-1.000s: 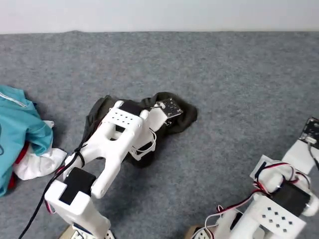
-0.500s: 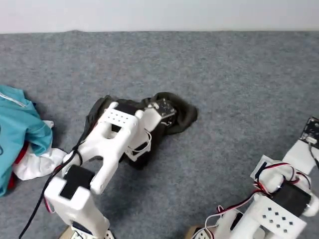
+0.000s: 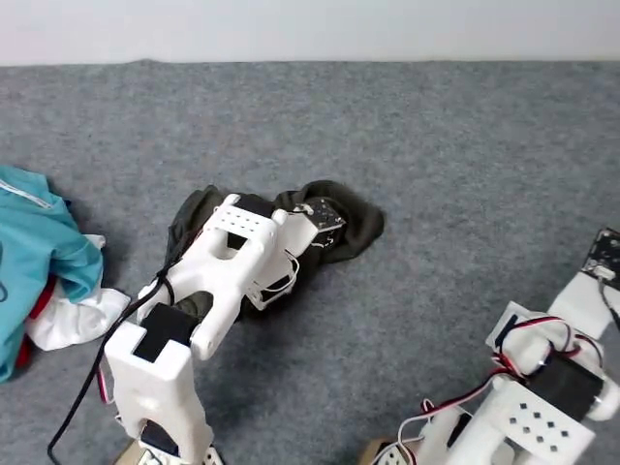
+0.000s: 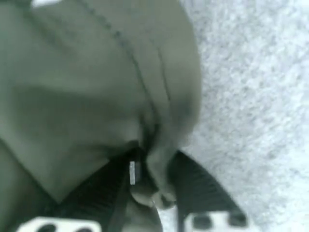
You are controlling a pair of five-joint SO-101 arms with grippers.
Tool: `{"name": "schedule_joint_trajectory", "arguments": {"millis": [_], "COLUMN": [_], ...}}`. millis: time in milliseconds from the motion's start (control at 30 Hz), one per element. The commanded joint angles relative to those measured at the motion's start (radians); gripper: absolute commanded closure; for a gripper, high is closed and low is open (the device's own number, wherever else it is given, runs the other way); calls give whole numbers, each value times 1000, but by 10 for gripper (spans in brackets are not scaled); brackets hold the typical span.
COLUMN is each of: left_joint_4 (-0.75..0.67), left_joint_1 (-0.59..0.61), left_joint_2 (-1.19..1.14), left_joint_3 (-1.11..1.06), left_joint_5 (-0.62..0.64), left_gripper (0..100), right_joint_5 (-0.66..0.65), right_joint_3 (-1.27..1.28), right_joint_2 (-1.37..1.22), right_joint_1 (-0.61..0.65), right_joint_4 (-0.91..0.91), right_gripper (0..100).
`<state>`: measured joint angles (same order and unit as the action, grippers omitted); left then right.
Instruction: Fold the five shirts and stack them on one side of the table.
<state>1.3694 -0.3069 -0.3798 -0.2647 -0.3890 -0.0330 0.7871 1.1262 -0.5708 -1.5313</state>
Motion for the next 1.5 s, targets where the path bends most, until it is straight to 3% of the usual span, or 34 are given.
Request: {"name": "schedule_joint_trajectory", "arguments": {"millis": [0,533,733,900,1200,1367,1467], "left_joint_4": [25,288,311,334,384,384,381], "left_joint_1": [-3,3,135,342,697,793,850], "left_joint_2": [14,806,1003,1134,1224,1232,1232], "left_joint_3": [2,-4,1,-1,-38,-125,-163], "left_joint_5": [-6,160,157,150,17,-28,-55], "left_gripper": [996,996,996,996,995,995,995], "right_joint_5": [-9,-11,-11,-9,-15,-207,-235], "right_joint_3": [-55,-68,-68,-68,-58,-58,-104], "right_joint_2": [-10,81,79,82,58,-85,-211], "right_joint_1": [5,10,27,176,499,705,794], "right_joint_4": [-2,-1,2,2,64,73,67], "right_gripper": [990,990,990,990,991,991,991]}}
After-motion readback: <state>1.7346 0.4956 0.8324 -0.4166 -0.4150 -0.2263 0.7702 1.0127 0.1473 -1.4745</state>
